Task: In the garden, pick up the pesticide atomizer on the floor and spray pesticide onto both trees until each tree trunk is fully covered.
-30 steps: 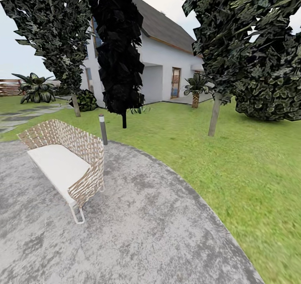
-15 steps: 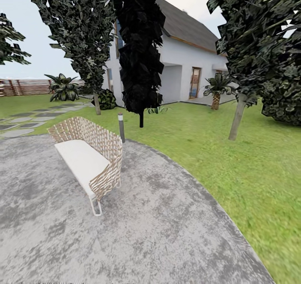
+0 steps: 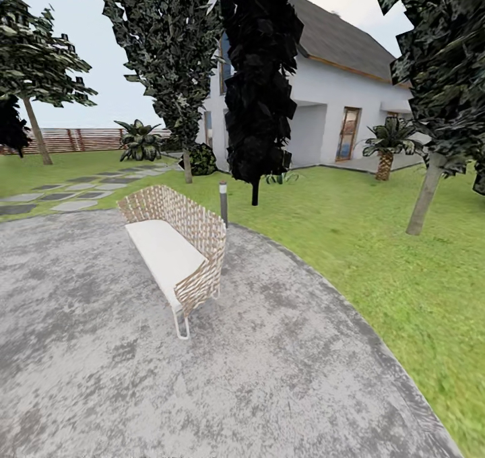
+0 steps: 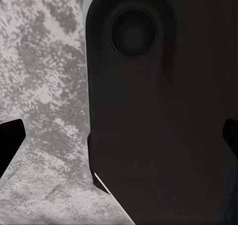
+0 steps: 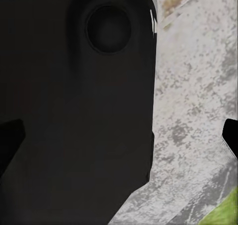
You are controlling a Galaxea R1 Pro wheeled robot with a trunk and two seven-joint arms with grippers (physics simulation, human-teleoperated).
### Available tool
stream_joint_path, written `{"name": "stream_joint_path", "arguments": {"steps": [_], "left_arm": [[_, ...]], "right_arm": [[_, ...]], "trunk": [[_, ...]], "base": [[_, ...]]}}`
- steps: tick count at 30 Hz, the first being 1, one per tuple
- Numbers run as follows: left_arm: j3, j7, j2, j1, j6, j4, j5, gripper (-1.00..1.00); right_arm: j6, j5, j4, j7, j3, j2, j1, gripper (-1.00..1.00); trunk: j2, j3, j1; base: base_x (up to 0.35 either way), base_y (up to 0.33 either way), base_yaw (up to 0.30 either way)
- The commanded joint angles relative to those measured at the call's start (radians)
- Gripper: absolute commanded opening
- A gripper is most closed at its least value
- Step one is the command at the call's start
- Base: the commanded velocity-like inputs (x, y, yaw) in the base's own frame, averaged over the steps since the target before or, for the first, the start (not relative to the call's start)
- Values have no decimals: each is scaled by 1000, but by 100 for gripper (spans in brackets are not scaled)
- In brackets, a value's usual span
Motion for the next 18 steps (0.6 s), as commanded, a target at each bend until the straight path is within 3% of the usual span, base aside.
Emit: {"name": "stream_joint_path", "arguments": {"steps": [1, 18], "left_arm": [[0, -1, 0, 0, -2, 0, 0, 100], [0, -1, -1, 0, -8, 0, 0, 100]], "right_arm": [[-1, 0, -2, -1, 0, 0, 1, 100], [-1, -1, -2, 0, 0, -2, 1, 100]], "trunk": [[0, -1, 0], [0, -1, 0]], "base": [[0, 0, 286], [0, 0, 285]]}}
